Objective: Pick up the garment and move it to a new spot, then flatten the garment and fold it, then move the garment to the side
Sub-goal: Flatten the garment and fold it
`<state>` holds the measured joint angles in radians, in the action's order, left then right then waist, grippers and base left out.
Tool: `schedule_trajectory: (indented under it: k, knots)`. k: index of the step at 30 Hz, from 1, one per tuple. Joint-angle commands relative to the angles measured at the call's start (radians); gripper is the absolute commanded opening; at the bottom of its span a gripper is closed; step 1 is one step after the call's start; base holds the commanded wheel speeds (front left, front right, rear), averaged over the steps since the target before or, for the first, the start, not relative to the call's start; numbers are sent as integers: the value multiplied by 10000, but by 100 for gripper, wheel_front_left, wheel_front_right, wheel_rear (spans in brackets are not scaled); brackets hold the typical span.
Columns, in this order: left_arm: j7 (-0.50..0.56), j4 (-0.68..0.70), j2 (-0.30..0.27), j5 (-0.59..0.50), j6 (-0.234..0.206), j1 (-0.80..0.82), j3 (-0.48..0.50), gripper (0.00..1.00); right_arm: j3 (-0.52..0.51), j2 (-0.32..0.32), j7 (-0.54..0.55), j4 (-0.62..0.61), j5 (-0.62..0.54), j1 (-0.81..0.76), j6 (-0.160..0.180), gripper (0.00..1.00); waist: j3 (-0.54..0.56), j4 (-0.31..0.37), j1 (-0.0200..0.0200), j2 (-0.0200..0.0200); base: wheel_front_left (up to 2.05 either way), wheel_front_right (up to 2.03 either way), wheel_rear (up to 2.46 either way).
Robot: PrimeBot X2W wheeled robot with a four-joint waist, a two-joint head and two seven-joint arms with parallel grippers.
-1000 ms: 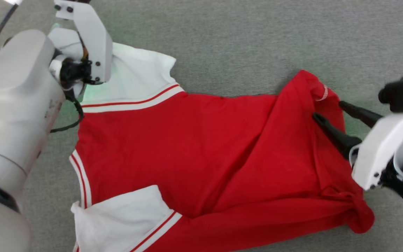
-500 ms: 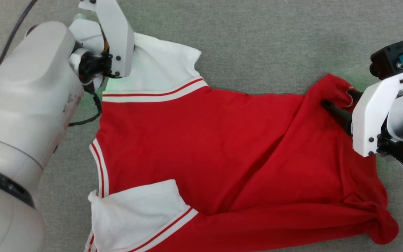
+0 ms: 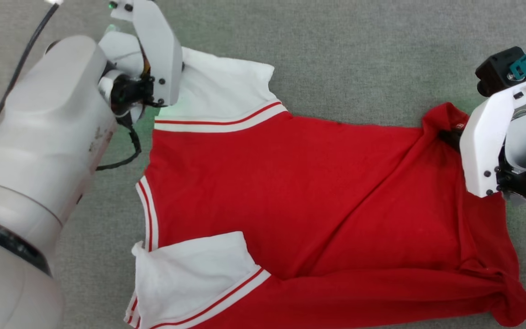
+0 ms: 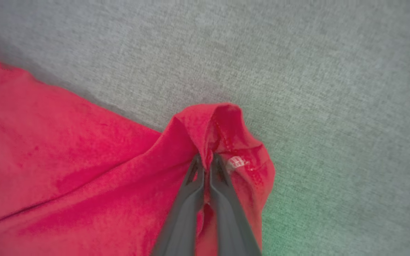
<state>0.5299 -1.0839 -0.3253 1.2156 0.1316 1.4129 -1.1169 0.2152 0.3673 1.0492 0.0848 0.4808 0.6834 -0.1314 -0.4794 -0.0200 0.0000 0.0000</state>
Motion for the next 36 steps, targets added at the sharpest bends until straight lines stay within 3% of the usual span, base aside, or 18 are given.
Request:
schedule_trajectory:
  k: [1,12,24,29,36]
  knots:
    - [-52,-52,-109,80,-29,-122,34,0,0,118,-67,89,47,-175,14,0,171,-91,0,0,0,0,0]
    - [-668,770,-515,452,-28,-354,146,0,96,987,-1262,-98,943,-890,13,0,1331,-493,0,0,0,0,0]
    - [-881,2723,-1740,591,-43,-1467,-190,0,177,2108,-2243,-493,1797,-2654,14,0,2718,-895,0,0,0,0,0]
    - [-715,4138,-2454,676,-529,-2239,-314,0,-86,2324,-2382,-766,1973,-3645,14,0,3200,-1091,0,0,0,0,0]
    - [-319,7302,-3880,940,-2057,-3573,-442,0,-580,2280,-2457,-1250,2084,-5063,14,0,3598,-1286,0,0,0,0,0]
